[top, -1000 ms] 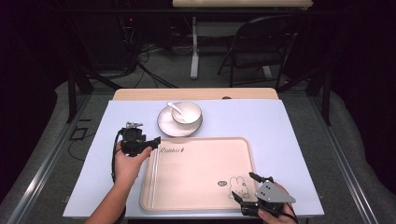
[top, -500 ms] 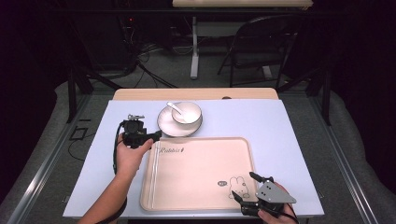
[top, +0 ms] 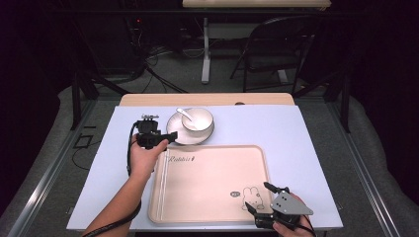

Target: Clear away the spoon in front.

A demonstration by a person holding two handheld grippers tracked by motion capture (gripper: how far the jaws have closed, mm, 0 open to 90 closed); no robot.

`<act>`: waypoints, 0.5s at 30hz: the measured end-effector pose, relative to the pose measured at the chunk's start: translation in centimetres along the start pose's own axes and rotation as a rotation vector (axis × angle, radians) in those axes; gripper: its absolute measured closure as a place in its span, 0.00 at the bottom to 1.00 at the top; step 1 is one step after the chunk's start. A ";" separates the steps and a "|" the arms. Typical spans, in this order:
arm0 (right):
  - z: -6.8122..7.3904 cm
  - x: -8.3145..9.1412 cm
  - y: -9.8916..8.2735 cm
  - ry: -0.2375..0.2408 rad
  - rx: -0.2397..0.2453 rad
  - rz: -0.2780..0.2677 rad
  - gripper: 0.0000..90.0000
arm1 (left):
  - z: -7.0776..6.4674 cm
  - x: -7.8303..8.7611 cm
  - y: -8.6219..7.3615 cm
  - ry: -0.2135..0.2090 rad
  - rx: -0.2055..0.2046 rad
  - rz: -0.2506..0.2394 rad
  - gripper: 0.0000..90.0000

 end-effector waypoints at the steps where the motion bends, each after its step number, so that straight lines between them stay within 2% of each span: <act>1: 0.0 0.0 0.0 0.000 0.000 0.000 0.16 | 0.0 -0.1 0.1 0.001 0.000 0.001 0.35; 15: 0.0 0.0 0.0 -0.001 -0.005 0.001 0.16 | 0.7 -1.5 2.3 0.049 0.025 -0.001 0.33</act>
Point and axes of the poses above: each handheld gripper's, and its own axes: x roughly backward along the jaws, y roughly out of its top, z roughly to its left, the point moved 7 cm from there along -x, roughly forward along the jaws, and after that the axes turned 7 degrees about x, right-handed, at the moved point
